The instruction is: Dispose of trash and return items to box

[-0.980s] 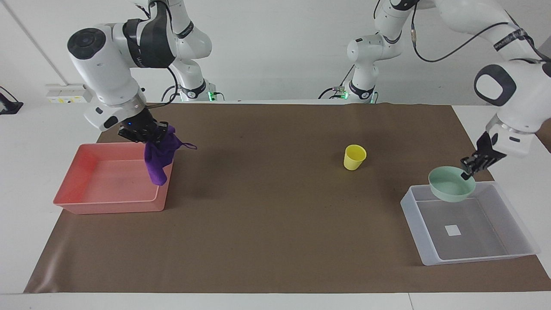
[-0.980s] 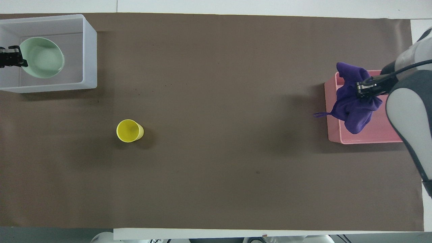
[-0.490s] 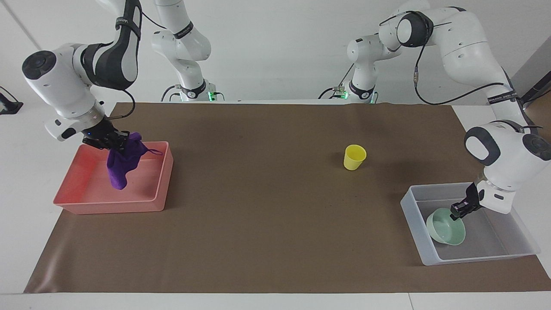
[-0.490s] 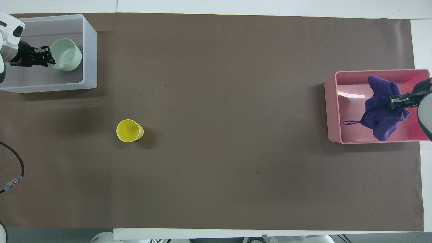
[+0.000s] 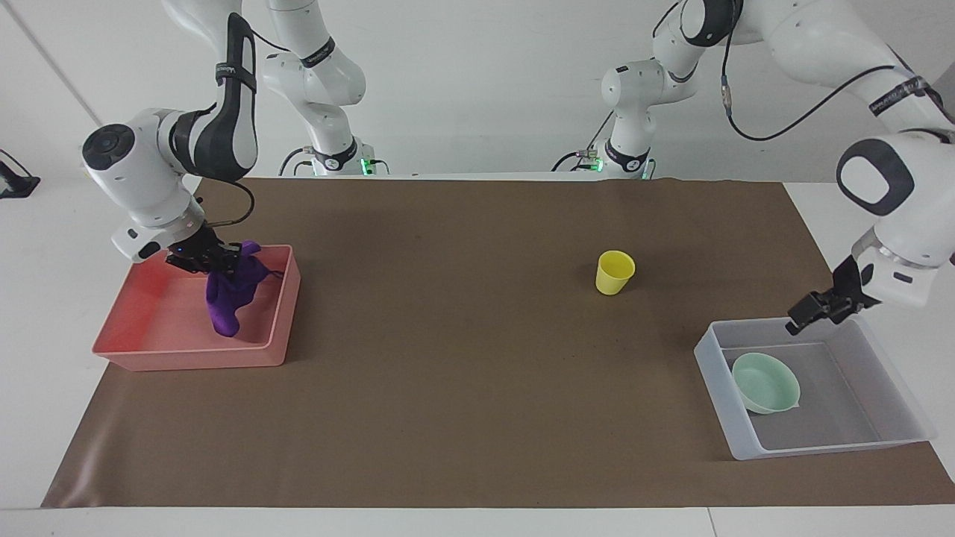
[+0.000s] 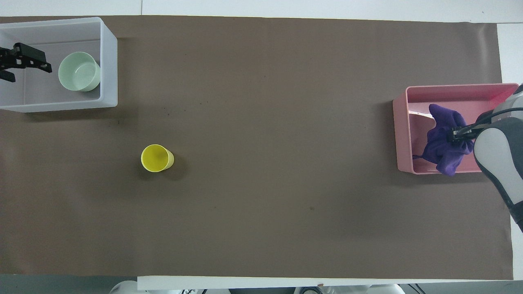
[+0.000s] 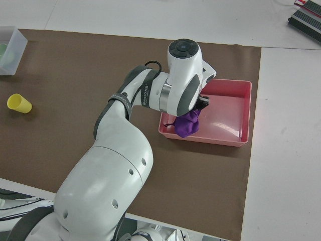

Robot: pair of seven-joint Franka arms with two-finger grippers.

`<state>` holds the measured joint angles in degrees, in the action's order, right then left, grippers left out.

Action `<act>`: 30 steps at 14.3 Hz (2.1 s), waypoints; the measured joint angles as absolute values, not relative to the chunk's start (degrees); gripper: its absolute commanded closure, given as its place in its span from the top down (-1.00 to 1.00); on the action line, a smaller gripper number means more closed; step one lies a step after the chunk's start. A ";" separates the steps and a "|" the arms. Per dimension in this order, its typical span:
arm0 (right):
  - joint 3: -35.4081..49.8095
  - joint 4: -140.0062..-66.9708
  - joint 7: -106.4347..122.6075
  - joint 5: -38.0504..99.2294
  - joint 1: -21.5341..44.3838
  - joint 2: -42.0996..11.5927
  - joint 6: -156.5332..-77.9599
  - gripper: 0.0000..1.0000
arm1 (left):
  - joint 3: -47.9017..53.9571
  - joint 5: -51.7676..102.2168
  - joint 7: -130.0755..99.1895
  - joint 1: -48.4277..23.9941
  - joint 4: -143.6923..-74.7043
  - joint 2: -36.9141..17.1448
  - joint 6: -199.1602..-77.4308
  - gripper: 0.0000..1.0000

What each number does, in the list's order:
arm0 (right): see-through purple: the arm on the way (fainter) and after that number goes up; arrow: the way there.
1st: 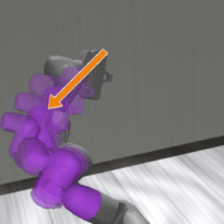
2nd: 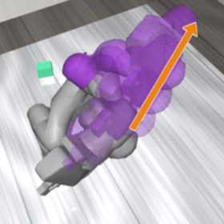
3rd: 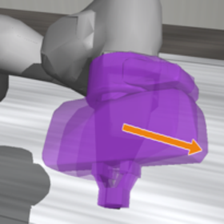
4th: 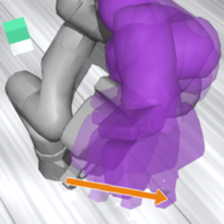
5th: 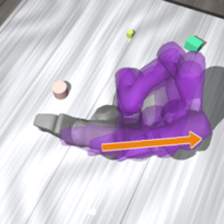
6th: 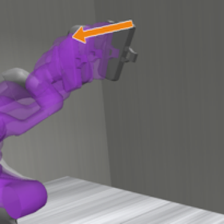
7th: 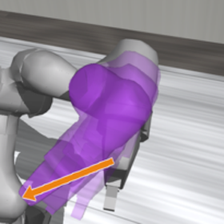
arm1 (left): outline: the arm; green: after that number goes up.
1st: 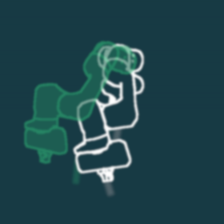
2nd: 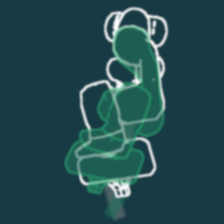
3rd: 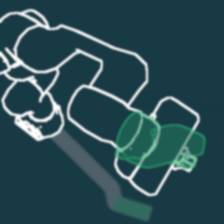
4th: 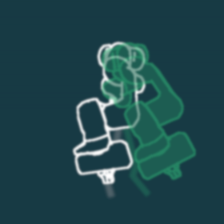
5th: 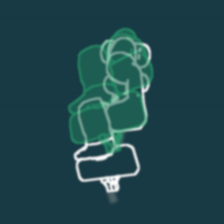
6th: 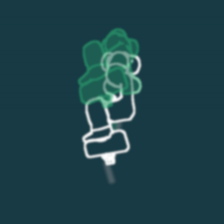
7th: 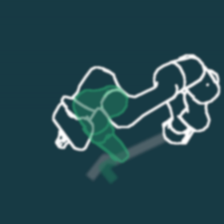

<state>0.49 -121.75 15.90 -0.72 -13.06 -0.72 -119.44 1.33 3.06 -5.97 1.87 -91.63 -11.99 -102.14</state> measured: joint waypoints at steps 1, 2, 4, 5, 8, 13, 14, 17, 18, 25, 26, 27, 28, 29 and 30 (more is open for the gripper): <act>0.61 -121.68 15.90 -0.73 -13.05 -0.73 -119.44 0.98 | 1.44 3.07 -9.01 -0.75 -97.77 -7.87 -102.01 1.00; 0.71 -121.48 15.90 -0.73 -13.03 -0.73 -119.44 0.98 | 1.53 3.07 -11.78 -3.88 -104.24 -4.36 -102.90 1.00; 0.93 -120.18 15.91 -0.73 -12.83 -0.71 -118.21 0.99 | 1.79 3.07 -16.31 -9.72 -117.41 1.17 -110.07 1.00; 1.05 -118.74 15.91 -0.71 -12.52 -0.66 -116.33 0.98 | 1.87 3.07 -18.38 -12.03 -123.69 3.29 -114.99 1.00; 1.23 -114.45 15.38 -0.54 -9.73 -0.25 -111.80 0.99 | 1.90 3.07 -22.79 -16.06 -135.24 5.62 -127.34 0.44; 1.47 -109.85 8.80 -0.48 -2.56 -0.22 -106.03 0.99 | 1.83 3.07 -28.28 -17.73 -138.41 5.36 -131.09 -1.00; 1.53 -108.11 8.07 -0.42 -1.22 -0.21 -103.55 0.99 | 1.75 3.07 -28.34 -17.73 -138.41 5.37 -131.14 -1.00; 1.54 -100.77 7.59 -0.41 -0.21 -0.07 -93.55 0.99 | 1.65 3.40 -28.41 -17.78 -138.21 5.59 -131.29 -1.00; 1.47 -98.09 7.59 -0.41 -0.35 0.01 -90.14 0.99 | 1.51 3.40 -28.57 -17.72 -138.09 5.67 -131.49 -1.00; 0.71 -90.22 7.60 -0.42 -1.55 2.24 -77.42 1.00 | -0.09 3.11 -26.85 -2.43 -106.58 -4.26 -124.15 -1.00; 0.70 -90.50 7.60 -0.42 -1.91 2.60 -76.66 1.00 | -0.18 3.07 -24.96 0.24 -102.42 -7.61 -123.88 -1.00; 0.67 -90.75 7.61 -0.42 -2.04 2.76 -76.08 1.00 | -0.21 3.07 -23.16 2.16 -99.44 -10.82 -123.98 -1.00; 0.67 -91.07 7.60 -0.42 -2.04 2.83 -75.79 1.00 | -0.22 3.07 -21.88 3.32 -97.52 -13.80 -124.76 -1.00; 0.67 -91.36 7.60 -0.42 -1.99 2.89 -75.77 1.00 | -0.22 2.96 -21.28 3.62 -96.76 -16.36 -126.74 -1.00; 0.68 -91.56 7.61 -0.42 -1.96 2.94 -75.76 1.00 | -0.13 2.41 -21.14 3.49 -96.66 -18.58 -128.63 -1.00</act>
<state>0.68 -91.56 7.61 -0.42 -1.96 2.94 -75.76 -0.13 2.41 -21.14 3.49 -96.66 -18.58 -128.63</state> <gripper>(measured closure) 0.000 0.960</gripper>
